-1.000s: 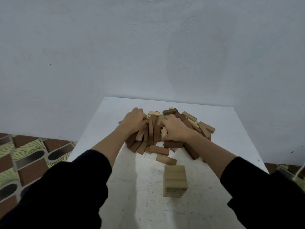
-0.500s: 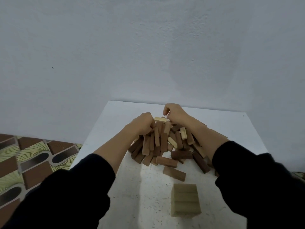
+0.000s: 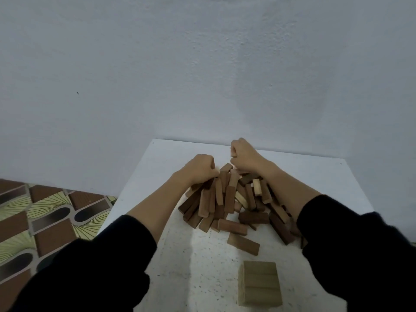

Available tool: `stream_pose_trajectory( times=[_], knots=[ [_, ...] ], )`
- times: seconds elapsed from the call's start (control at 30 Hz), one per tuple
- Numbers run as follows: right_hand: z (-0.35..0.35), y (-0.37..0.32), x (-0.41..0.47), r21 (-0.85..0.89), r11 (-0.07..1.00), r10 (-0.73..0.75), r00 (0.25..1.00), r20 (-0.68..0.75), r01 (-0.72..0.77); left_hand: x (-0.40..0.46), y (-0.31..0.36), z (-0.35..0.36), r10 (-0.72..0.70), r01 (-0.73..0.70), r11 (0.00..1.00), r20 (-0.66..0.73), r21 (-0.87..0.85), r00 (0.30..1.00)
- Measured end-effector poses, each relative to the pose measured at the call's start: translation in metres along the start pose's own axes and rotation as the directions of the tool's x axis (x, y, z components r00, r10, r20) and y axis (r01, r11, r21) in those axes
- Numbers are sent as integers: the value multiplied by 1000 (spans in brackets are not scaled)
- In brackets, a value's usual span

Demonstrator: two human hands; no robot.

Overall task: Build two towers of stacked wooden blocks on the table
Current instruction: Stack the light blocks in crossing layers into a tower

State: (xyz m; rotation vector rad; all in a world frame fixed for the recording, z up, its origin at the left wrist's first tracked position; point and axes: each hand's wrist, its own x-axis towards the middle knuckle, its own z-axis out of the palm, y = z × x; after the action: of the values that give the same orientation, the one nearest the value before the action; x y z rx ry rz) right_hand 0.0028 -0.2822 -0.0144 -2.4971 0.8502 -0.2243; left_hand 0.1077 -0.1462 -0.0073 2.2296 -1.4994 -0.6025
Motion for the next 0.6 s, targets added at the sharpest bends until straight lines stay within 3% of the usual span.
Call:
stream_pose_trajectory(
  times=[0.13, 0.33, 0.53, 0.6],
  knots=[
    [-32, 6, -27, 36, 996, 79, 994, 81, -82, -7, 9, -2, -37, 21, 966, -59, -258, 998],
    [-37, 22, -64, -328, 944, 166, 922, 349, -45, -21, 14, 10, -39, 25, 929, -30, -368, 999],
    [-32, 21, -79, -333, 942, 157, 935, 318, -45, -43, 15, 12, -40, 12, 897, -54, -442, 998],
    [-39, 13, -85, -264, 964, 110, 960, 259, -39, -49, 15, 12, -40, -9, 865, -87, -502, 995]
  ],
)
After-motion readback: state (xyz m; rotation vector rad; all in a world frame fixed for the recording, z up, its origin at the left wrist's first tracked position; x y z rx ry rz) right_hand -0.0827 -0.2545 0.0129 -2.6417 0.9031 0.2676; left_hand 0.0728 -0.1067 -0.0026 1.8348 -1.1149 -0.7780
